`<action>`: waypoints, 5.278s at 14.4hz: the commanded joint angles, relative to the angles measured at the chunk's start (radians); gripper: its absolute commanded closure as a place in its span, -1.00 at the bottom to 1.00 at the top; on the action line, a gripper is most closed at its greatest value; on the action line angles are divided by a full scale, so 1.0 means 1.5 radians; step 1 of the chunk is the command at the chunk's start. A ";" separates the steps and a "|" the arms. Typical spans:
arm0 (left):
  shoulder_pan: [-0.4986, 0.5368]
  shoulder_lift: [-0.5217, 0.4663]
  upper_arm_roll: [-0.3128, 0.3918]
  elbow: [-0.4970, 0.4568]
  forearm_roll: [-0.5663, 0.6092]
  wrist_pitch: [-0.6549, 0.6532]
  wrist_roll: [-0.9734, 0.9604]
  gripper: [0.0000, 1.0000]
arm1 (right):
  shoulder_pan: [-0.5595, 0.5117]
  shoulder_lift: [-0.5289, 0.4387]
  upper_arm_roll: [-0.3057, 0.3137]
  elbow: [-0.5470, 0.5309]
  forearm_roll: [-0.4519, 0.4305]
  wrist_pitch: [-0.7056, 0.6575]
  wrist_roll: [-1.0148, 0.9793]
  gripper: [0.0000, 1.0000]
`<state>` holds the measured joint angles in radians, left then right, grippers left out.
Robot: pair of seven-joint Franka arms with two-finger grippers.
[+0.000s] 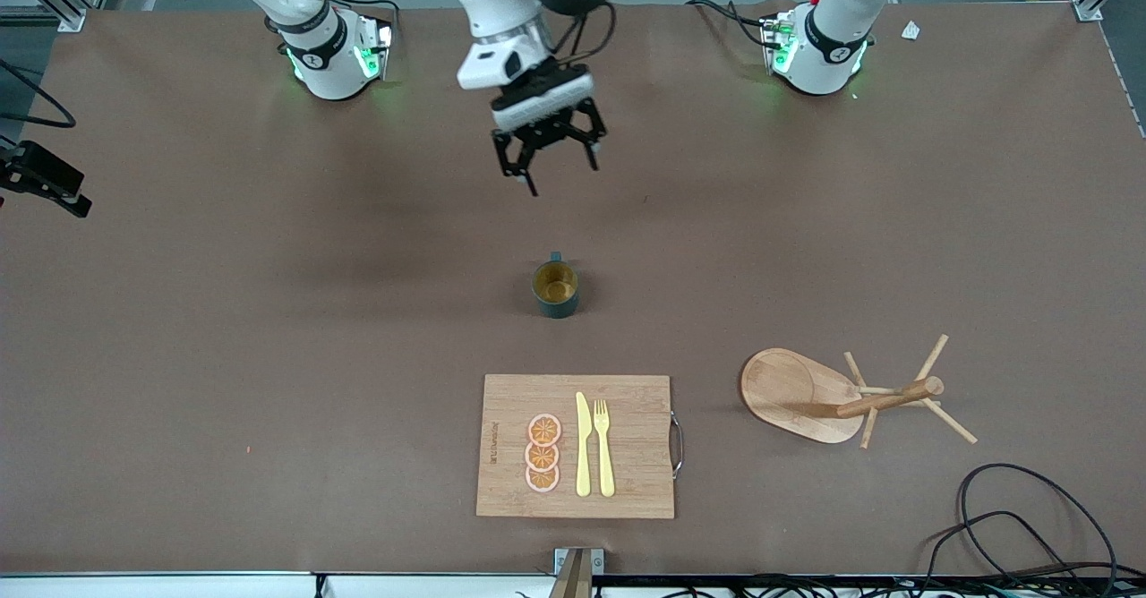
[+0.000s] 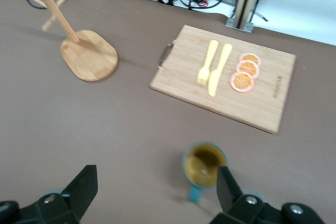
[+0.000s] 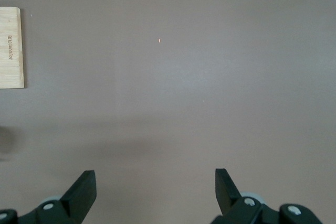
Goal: Transfer cup from left to right arm and place
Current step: 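Open the left gripper and raise it away from the mug, then reach the right gripper to the teal mug while the left gripper withdraws, then close the right gripper on the teal mug rim, then carry the teal mug with the right gripper beside the right arm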
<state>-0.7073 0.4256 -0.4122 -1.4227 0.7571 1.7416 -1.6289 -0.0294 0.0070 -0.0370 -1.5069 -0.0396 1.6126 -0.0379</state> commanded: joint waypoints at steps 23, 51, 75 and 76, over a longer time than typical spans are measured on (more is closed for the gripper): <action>0.506 -0.084 -0.007 0.061 -0.287 -0.034 0.645 -0.99 | 0.064 0.106 0.007 -0.010 0.098 0.043 0.021 -1.00; 0.553 -0.350 0.148 -0.156 -0.501 -0.146 1.027 -1.00 | 0.499 0.549 0.024 0.167 0.132 0.358 0.969 -0.90; 0.536 -0.343 0.126 -0.137 -0.519 -0.151 1.043 -1.00 | 0.276 0.439 0.014 0.164 0.124 0.146 0.235 0.99; 0.538 -0.343 0.126 -0.136 -0.519 -0.152 1.044 -1.00 | 0.244 0.437 0.014 0.162 0.123 0.142 0.177 0.99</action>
<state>0.0924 -0.0790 -0.2224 -1.6251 -0.0219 1.5265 -0.0813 0.4147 0.6969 -0.0361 -1.2245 0.1403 1.8471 0.3879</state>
